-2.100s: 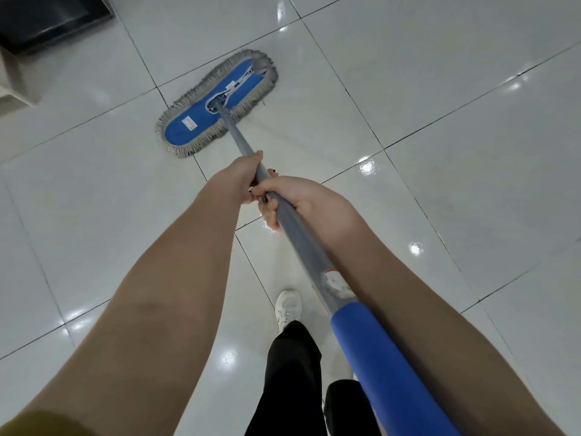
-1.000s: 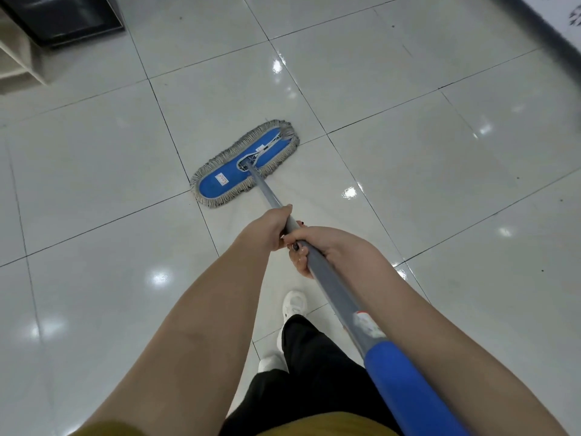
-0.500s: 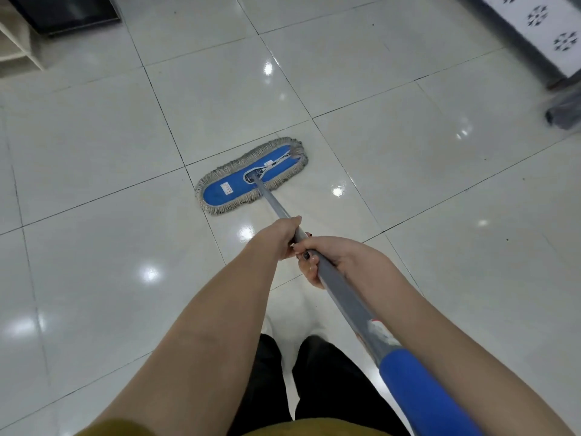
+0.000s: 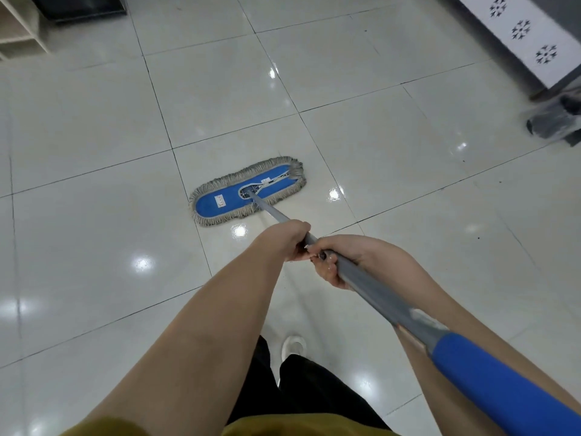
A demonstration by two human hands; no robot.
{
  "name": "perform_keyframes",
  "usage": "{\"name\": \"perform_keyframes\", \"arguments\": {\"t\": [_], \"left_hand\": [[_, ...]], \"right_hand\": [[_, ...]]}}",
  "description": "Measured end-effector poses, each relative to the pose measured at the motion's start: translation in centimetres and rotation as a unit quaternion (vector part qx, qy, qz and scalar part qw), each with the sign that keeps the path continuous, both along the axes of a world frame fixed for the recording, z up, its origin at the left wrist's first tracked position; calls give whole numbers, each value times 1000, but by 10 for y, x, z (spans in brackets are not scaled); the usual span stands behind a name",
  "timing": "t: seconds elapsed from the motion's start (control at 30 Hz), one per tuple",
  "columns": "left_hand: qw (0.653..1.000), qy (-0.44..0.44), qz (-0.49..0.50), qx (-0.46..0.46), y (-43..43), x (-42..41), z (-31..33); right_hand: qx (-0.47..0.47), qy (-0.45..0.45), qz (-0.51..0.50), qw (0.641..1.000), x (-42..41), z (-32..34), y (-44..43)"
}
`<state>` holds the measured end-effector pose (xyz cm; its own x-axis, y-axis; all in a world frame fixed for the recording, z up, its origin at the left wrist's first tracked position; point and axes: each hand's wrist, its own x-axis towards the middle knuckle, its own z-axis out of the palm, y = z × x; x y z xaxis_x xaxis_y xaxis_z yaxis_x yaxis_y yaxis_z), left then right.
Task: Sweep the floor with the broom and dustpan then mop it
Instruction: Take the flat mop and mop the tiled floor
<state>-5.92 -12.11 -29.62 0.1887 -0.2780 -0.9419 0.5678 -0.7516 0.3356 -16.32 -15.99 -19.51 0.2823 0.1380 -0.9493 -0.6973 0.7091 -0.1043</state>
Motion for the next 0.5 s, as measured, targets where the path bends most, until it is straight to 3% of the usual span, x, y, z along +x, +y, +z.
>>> {"name": "perform_keyframes", "arguments": {"t": [0.23,0.5], "left_hand": [[999,9,-20,-32,-15,-13,22],[995,70,11,-69,-17,28,27]], "right_hand": [[-7,-1,12,1000,-12,20,-23],[-20,-8,55,998,28,25,-36]]}}
